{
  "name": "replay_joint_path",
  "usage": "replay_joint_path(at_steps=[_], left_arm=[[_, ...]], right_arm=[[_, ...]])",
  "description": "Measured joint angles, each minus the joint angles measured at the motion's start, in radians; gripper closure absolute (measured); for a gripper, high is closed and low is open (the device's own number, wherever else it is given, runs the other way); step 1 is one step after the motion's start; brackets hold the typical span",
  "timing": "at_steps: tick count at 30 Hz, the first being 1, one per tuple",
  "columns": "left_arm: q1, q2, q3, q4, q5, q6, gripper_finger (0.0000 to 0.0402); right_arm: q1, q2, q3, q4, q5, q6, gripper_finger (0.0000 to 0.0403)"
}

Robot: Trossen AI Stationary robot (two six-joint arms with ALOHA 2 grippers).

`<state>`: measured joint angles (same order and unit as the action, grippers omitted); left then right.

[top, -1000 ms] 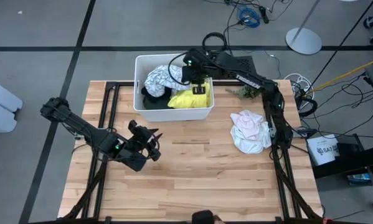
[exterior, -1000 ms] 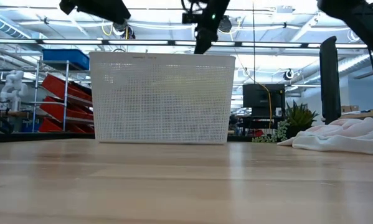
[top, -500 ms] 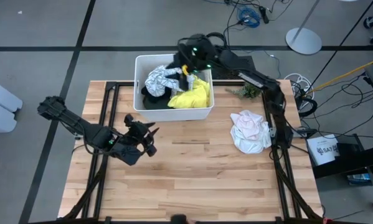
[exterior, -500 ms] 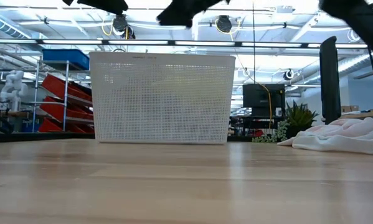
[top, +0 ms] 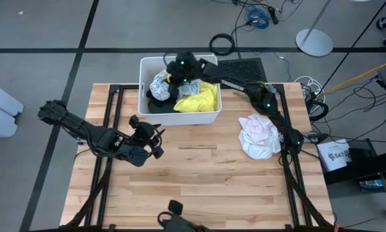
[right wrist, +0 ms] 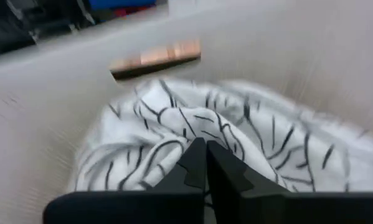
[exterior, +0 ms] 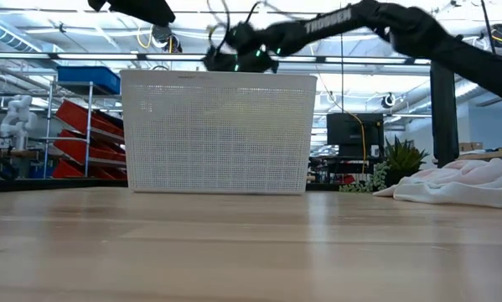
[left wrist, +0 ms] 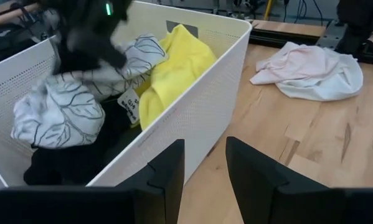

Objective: Fold laundry
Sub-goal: Put the folded white patterned shirt into the white laundry bin

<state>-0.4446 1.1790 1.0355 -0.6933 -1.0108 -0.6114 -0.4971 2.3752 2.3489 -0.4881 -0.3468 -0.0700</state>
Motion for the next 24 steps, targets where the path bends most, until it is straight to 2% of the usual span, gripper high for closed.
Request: replay_joint_path(at_steps=[8, 14, 19, 24], left_arm=[[0.001, 0.000, 0.000, -0.003, 0.007, -0.003, 0.0275], [0.001, 0.000, 0.000, -0.005, 0.007, -0.003, 0.0275], [0.000, 0.000, 0.000, -0.005, 0.009, -0.004, 0.0275], [0.000, 0.000, 0.000, -0.004, 0.012, -0.004, 0.0275]], right_arm=[[-0.003, 0.144, 0.004, 0.012, -0.035, 0.037, 0.0403], [0.025, 0.221, 0.007, 0.096, -0.054, 0.093, 0.0403], [0.027, 0.203, 0.002, 0.120, -0.055, 0.130, 0.0403], [0.027, 0.100, -0.005, 0.064, -0.071, 0.118, 0.0403]])
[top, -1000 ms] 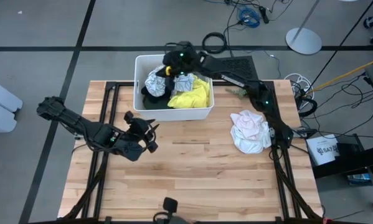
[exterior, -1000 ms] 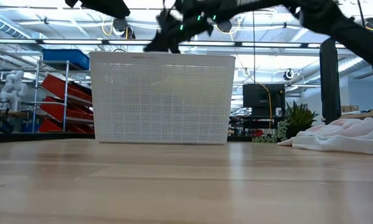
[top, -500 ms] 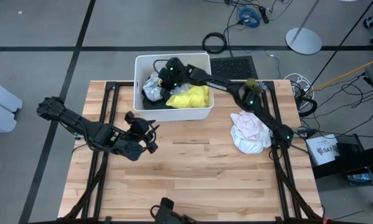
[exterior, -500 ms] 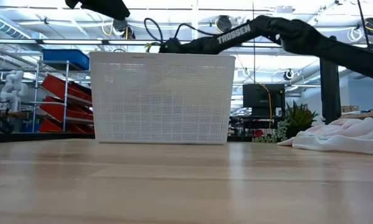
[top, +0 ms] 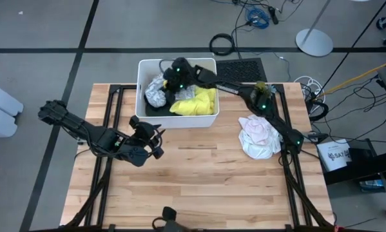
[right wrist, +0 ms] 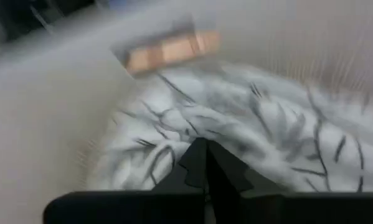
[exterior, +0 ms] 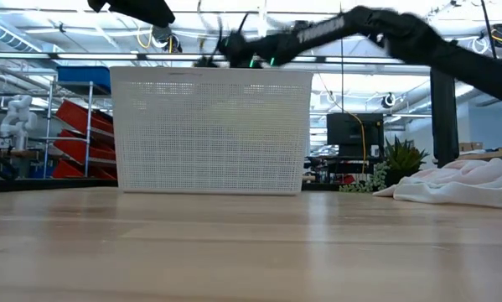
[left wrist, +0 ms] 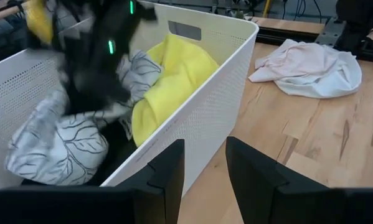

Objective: Fold laundry
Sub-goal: Put the folded white patterned shirt into the white laundry bin, then fold the pink underwear

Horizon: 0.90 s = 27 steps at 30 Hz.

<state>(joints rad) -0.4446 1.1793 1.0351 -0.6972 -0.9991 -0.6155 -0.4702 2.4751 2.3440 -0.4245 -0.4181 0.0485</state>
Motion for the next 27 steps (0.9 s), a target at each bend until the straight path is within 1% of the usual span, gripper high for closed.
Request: replay_joint_path(at_steps=[4, 8, 12, 14, 17, 20, 23, 24, 25, 27], left_arm=[[0.000, 0.000, 0.000, 0.006, 0.000, 0.000, 0.0275], [0.000, 0.000, 0.000, 0.020, 0.000, -0.003, 0.0275], [0.000, 0.000, 0.000, 0.041, 0.000, 0.002, 0.0275], [0.000, 0.000, 0.000, 0.042, 0.000, 0.002, 0.0275], [0.000, 0.000, 0.000, 0.050, 0.000, 0.001, 0.0275], [0.000, 0.000, 0.000, 0.064, 0.000, 0.002, 0.0275], [0.001, 0.000, 0.000, 0.063, 0.000, 0.002, 0.0275], [0.001, 0.000, 0.000, 0.062, 0.000, 0.001, 0.0275], [0.001, 0.000, 0.000, 0.063, 0.000, 0.001, 0.0275], [0.001, 0.000, 0.000, 0.063, 0.000, 0.001, 0.0275]], right_arm=[[0.006, -0.126, 0.001, -0.053, -0.005, -0.046, 0.0403], [0.010, -0.251, 0.002, -0.171, -0.003, -0.091, 0.0403], [0.018, -0.378, 0.003, -0.288, -0.008, -0.097, 0.0403], [0.025, -0.435, 0.005, -0.384, -0.010, -0.097, 0.0403], [0.040, -0.492, 0.005, -0.575, -0.039, -0.115, 0.0403], [0.073, -0.520, 0.005, -0.826, -0.057, -0.148, 0.0403], [0.130, -0.524, 0.004, -1.080, -0.059, -0.183, 0.0403], [0.156, -0.524, 0.003, -1.141, -0.059, -0.191, 0.0403], [0.186, -0.523, -0.006, -1.157, -0.058, -0.191, 0.0403], [0.250, -0.546, -0.058, -1.131, -0.060, -0.170, 0.0403]])
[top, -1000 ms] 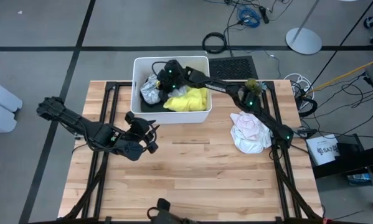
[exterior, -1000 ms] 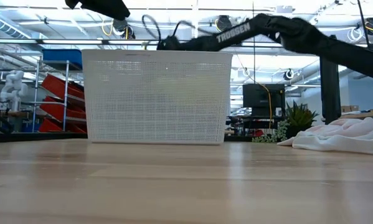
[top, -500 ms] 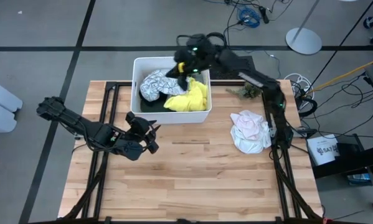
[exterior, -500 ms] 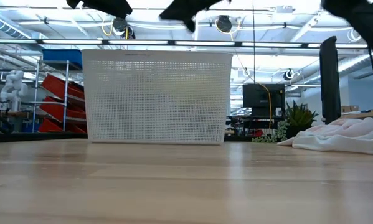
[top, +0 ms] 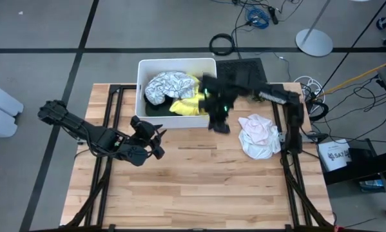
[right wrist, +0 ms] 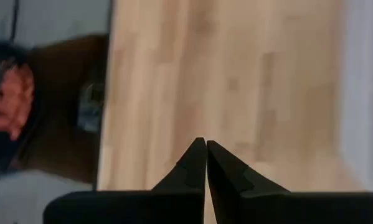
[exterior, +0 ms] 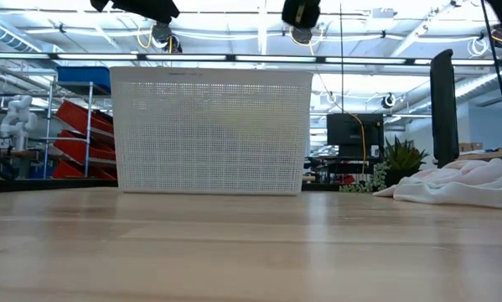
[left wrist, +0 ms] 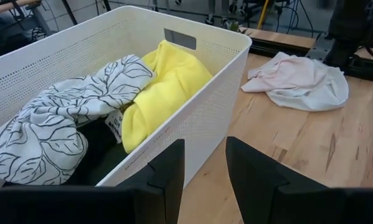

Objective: Fold laundry
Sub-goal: Fold the pink underwear

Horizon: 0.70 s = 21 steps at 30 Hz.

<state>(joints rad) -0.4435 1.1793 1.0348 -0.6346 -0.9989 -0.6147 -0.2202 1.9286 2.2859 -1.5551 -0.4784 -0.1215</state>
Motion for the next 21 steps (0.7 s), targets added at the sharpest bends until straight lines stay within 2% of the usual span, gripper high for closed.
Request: replay_joint_path(at_steps=[3, 6, 9, 12, 14, 16, 19, 21], left_arm=[[0.000, 0.000, 0.000, 0.000, 0.000, 0.000, 0.0275], [-0.001, 0.000, 0.000, 0.000, 0.000, -0.006, 0.0275], [-0.001, 0.000, 0.000, -0.001, 0.000, -0.006, 0.0275], [-0.001, 0.000, 0.000, -0.002, 0.000, -0.006, 0.0275], [0.001, 0.000, 0.000, -0.002, 0.000, -0.004, 0.0275], [0.006, 0.000, 0.000, -0.002, 0.000, -0.003, 0.0275], [0.016, 0.005, 0.000, -0.001, -0.001, -0.005, 0.0275], [0.026, 0.012, 0.000, 0.000, -0.001, -0.005, 0.0275]], right_arm=[[0.094, -0.053, -0.094, 0.020, -0.004, 0.005, 0.0403], [0.179, -0.137, -0.262, 0.093, -0.002, 0.029, 0.0403], [0.245, -0.267, -0.515, 0.262, -0.001, 0.127, 0.0403], [0.281, -0.457, -0.810, 0.463, 0.010, 0.294, 0.0403], [0.292, -0.595, -1.006, 0.585, 0.073, 0.422, 0.0403], [0.294, -0.734, -1.170, 0.662, 0.183, 0.547, 0.0403], [0.287, -0.929, -1.356, 0.667, 0.367, 0.718, 0.0403], [0.278, -1.032, -1.450, 0.655, 0.424, 0.802, 0.0403]])
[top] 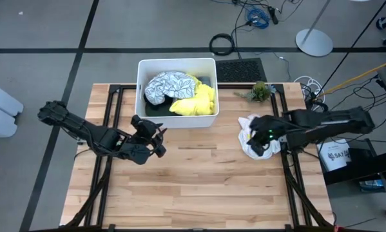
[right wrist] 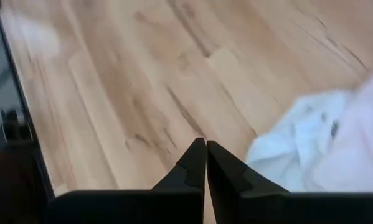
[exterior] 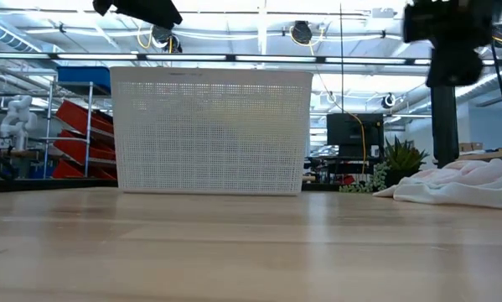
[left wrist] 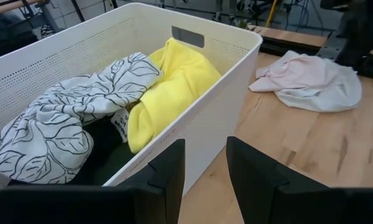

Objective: Fold laundry
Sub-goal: Fold the pink underwear

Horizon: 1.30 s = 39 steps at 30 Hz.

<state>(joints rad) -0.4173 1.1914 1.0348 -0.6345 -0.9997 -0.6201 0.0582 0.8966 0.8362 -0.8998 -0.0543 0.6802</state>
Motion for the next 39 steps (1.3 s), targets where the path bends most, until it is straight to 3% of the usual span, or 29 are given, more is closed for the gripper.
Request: replay_joint_path(at_steps=[5, 10, 14, 20, 27, 34, 39], left_arm=[[0.035, 0.028, 0.000, 0.026, 0.000, -0.001, 0.0275], [0.077, 0.060, 0.000, 0.102, 0.030, 0.015, 0.0275], [0.126, 0.094, 0.000, 0.194, 0.298, 0.161, 0.0275], [0.195, 0.204, 0.000, 0.459, 0.490, 0.333, 0.0275], [0.253, 0.294, -0.001, 0.617, 0.797, 0.423, 0.0275], [0.258, 0.251, -0.001, 0.616, 0.837, 0.426, 0.0275], [0.252, 0.234, -0.001, 0.582, 0.834, 0.430, 0.0275]], right_arm=[[-0.052, -0.161, -0.119, -0.027, 0.054, 0.169, 0.0400], [-0.128, -0.186, -0.126, -0.264, 0.135, 0.232, 0.0372], [-0.192, -0.168, -0.127, -0.373, 0.148, 0.245, 0.0332], [-0.271, -0.121, -0.128, -0.324, 0.238, 0.157, 0.0261], [-0.384, -0.011, -0.191, -0.226, 0.184, 0.038, 0.0191], [-0.470, 0.112, -0.220, -0.180, 0.184, -0.035, 0.0168], [-0.485, 0.163, -0.220, -0.175, 0.182, -0.040, 0.0195]])
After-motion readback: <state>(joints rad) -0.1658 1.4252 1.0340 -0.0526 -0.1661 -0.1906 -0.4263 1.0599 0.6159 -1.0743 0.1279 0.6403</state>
